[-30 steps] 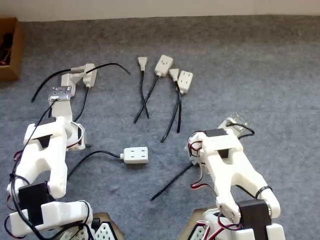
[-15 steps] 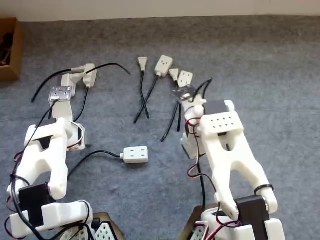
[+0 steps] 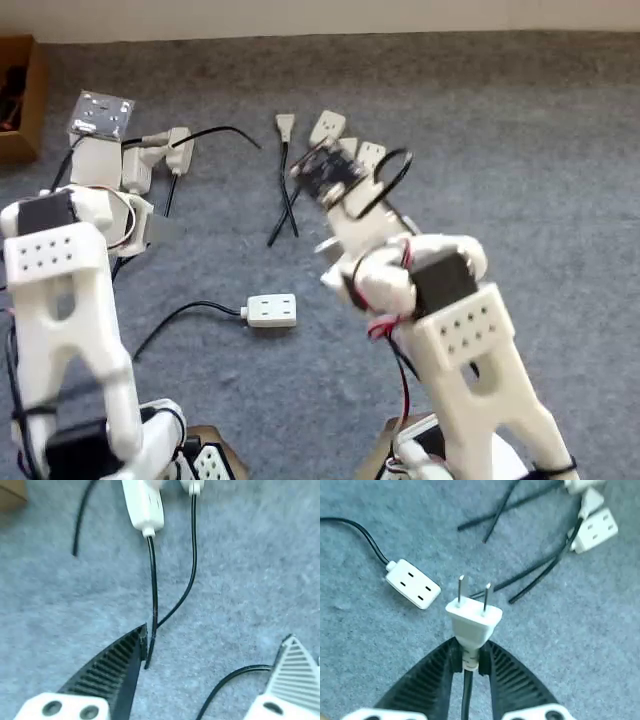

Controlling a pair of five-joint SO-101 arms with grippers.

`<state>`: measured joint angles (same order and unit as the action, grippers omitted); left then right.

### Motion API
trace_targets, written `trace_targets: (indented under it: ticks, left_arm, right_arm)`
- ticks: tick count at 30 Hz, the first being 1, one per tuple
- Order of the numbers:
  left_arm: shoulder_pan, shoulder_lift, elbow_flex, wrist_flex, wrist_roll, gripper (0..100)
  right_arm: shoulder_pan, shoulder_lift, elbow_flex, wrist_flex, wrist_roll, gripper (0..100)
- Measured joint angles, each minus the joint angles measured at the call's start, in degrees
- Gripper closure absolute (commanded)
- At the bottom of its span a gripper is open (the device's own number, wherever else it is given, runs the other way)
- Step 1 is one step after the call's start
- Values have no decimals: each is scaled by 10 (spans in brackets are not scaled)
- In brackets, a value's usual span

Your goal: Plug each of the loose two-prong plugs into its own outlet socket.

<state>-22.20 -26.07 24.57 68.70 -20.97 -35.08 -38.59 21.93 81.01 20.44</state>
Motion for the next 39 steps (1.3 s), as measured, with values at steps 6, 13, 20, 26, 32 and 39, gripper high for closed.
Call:
trace_targets:
  ticks: [6, 13, 20, 26, 32, 39]
  left_arm:
    - [46, -202, 109, 0, -1, 530]
    - [52, -463, 293, -47, -2, 522]
    - [107, -651, 434, -57, 19, 524]
    - [133, -744, 450, -57, 52, 558]
    - [156, -769, 450, -53, 54, 557]
    - [208, -772, 450, -40, 65, 559]
  right_arm:
    - [-131, -142, 183, -112, 0, 991]
    - [-151, -215, 328, -208, 0, 991]
    - [-193, -220, 359, -242, -4, 991]
    - [-196, -220, 416, -285, -6, 991]
    - [-149, -219, 416, -310, -19, 991]
    - [-126, -73, 357, -333, -54, 991]
